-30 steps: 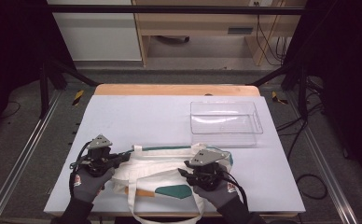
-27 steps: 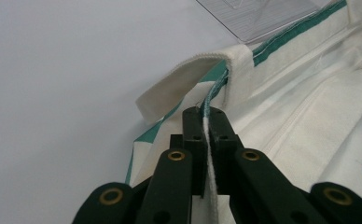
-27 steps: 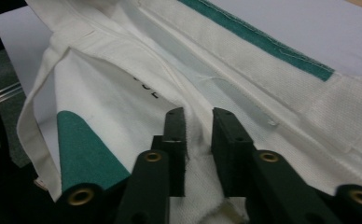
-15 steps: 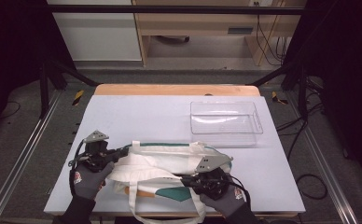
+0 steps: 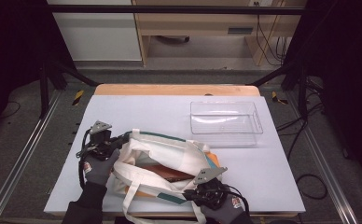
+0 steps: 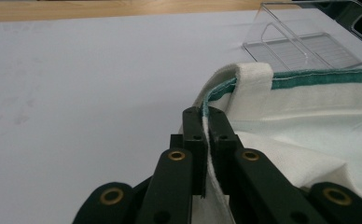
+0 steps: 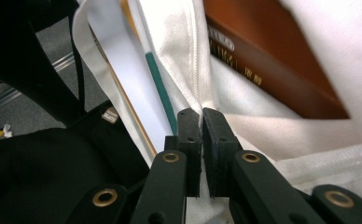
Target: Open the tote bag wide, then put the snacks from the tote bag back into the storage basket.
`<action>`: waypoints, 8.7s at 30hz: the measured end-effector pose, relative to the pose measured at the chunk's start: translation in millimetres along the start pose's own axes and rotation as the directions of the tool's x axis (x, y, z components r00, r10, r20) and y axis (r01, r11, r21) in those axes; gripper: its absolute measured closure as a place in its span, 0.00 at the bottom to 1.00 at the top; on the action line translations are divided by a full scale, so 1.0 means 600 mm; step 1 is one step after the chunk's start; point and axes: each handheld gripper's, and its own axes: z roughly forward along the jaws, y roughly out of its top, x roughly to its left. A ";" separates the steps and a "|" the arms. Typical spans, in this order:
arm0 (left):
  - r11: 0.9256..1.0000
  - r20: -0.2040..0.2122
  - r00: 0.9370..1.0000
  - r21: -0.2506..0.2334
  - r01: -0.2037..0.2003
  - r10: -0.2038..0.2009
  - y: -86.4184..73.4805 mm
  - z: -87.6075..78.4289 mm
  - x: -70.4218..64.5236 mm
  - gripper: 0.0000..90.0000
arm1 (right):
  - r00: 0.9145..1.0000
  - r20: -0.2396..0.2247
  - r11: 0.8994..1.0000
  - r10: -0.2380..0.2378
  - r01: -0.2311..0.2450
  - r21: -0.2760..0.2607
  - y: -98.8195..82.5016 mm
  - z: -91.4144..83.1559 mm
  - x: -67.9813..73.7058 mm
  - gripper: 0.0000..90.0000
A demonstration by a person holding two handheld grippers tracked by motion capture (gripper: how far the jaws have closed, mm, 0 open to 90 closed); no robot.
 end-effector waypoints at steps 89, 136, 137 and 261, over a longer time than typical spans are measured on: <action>0.955 0.075 0.959 0.097 -0.280 0.274 -0.073 -0.036 -0.091 1.00 | 0.968 0.246 0.985 0.042 0.001 -0.172 0.044 -0.034 -0.025 0.96; 0.945 0.151 0.949 0.135 -0.299 0.279 -0.100 -0.007 -0.121 1.00 | 0.951 0.308 0.991 0.038 0.004 -0.135 0.053 0.005 -0.032 1.00; 0.945 0.151 0.949 0.135 -0.299 0.279 -0.100 -0.007 -0.121 1.00 | 0.943 0.331 0.991 0.038 0.008 -0.135 0.054 0.005 -0.035 1.00; 0.994 -0.072 0.995 -0.074 -0.076 0.071 -0.116 -0.086 0.082 0.46 | 0.974 0.200 0.994 -0.104 0.110 -0.017 0.071 0.053 -0.085 0.22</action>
